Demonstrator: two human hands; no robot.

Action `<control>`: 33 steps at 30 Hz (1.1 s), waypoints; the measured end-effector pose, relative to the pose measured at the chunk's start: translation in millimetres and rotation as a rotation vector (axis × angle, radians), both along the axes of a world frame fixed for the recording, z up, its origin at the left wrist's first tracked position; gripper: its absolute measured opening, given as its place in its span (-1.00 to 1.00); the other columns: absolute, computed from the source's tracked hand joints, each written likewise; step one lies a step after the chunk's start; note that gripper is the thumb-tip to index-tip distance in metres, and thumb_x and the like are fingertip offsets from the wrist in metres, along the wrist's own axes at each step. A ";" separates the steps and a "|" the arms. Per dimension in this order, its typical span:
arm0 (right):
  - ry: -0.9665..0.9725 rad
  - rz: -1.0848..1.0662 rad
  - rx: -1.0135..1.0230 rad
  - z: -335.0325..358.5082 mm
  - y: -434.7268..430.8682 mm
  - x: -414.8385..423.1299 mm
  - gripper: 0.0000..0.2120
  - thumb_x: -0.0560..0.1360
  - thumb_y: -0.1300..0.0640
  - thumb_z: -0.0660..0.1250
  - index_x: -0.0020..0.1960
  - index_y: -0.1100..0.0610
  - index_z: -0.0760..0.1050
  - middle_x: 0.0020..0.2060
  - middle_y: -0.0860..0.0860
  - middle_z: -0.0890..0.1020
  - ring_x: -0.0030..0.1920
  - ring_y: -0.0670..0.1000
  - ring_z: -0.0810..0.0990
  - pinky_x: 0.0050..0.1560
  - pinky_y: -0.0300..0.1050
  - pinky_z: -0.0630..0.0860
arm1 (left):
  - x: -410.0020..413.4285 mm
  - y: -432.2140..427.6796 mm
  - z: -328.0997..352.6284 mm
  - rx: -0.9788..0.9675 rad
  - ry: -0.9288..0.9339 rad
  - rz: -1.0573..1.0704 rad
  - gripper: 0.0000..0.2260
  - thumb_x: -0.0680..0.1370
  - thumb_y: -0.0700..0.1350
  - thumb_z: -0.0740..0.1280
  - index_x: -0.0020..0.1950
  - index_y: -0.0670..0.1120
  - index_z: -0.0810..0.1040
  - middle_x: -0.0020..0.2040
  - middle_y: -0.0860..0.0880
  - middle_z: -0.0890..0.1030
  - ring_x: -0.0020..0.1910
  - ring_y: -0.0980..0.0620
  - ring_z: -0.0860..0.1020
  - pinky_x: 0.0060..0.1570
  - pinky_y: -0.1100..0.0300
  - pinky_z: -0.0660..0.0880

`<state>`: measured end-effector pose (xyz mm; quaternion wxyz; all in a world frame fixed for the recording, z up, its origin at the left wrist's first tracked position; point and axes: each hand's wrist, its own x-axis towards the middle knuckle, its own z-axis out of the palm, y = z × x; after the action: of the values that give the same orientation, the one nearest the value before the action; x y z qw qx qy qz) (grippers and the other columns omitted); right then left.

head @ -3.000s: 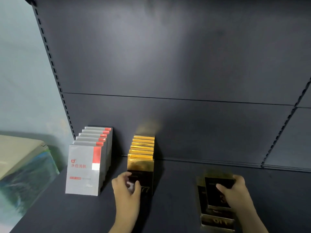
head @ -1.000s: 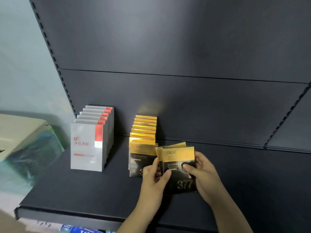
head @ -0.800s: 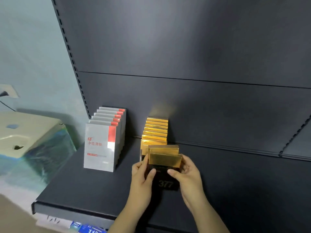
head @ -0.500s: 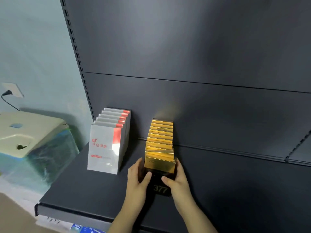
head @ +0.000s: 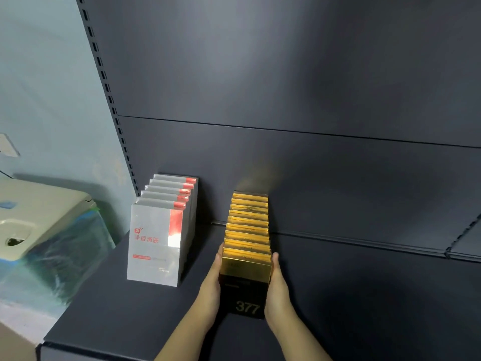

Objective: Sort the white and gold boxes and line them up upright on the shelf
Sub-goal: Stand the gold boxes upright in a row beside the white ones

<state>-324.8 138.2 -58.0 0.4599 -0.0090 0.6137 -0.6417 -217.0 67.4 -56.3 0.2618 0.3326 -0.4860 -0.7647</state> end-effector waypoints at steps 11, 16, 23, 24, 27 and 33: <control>-0.008 -0.011 -0.144 -2.5 -6.6 -7.8 -0.42 0.25 -0.46 0.15 0.02 -0.15 0.65 -0.05 0.02 0.74 -0.01 0.09 0.70 -0.11 0.02 0.54 | 1.5 -18.6 -2.5 0.003 0.053 0.003 -0.43 0.47 0.26 0.10 0.43 0.08 0.41 0.23 0.01 0.64 0.16 0.07 0.60 -0.04 0.19 0.49; 0.016 0.032 -0.167 6.2 -15.0 -18.9 -0.45 0.31 -0.39 0.12 0.06 -0.10 0.61 -0.09 0.00 0.75 -0.07 0.04 0.71 -0.15 -0.04 0.52 | -7.6 -35.5 11.8 0.013 0.046 -0.018 -0.59 0.47 0.25 0.11 0.20 0.17 0.55 0.04 0.09 0.73 0.00 0.13 0.69 -0.12 0.21 0.52; -0.015 0.009 -0.148 -0.9 -22.9 -22.8 -0.38 0.37 -0.37 0.13 0.20 0.01 0.57 -0.14 0.00 0.75 -0.09 0.04 0.70 -0.18 -0.07 0.50 | -18.7 -40.9 5.3 0.002 -0.020 -0.022 -0.56 0.42 0.28 0.19 0.00 0.04 0.69 -0.10 -0.01 0.75 -0.14 0.06 0.72 -0.38 0.34 0.58; -0.020 0.005 -0.152 -2.1 -23.9 -23.5 -0.37 0.36 -0.36 0.13 0.21 0.01 0.57 -0.16 -0.01 0.75 -0.08 0.04 0.69 -0.18 -0.07 0.49 | -18.2 -41.9 4.0 -0.014 -0.017 -0.032 -0.58 0.43 0.29 0.18 -0.03 0.07 0.71 -0.08 -0.01 0.75 -0.11 0.06 0.72 -0.36 0.34 0.58; -0.018 0.023 -0.176 -4.1 -26.5 -25.5 -0.32 0.33 -0.36 0.14 0.27 0.01 0.54 -0.14 -0.01 0.75 -0.17 -0.01 0.71 -0.24 -0.12 0.49 | -18.6 -44.8 2.8 -0.026 -0.015 -0.031 -0.61 0.44 0.26 0.18 -0.06 0.12 0.72 -0.08 0.00 0.75 -0.11 0.06 0.72 -0.35 0.35 0.57; -0.019 0.033 -0.239 -10.6 -29.3 -28.8 -0.32 0.34 -0.36 0.14 0.32 0.01 0.49 -0.16 -0.05 0.75 -0.22 -0.07 0.73 -0.31 -0.17 0.54 | -21.8 -48.2 0.7 -0.053 0.024 -0.040 -0.62 0.46 0.22 0.17 -0.08 0.09 0.72 -0.09 -0.01 0.75 -0.11 0.05 0.72 -0.31 0.32 0.58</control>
<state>-353.6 108.9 -68.6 0.4718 -0.0676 0.5281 -0.7028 -238.8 19.2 -55.7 0.2608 0.3065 -0.5093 -0.7607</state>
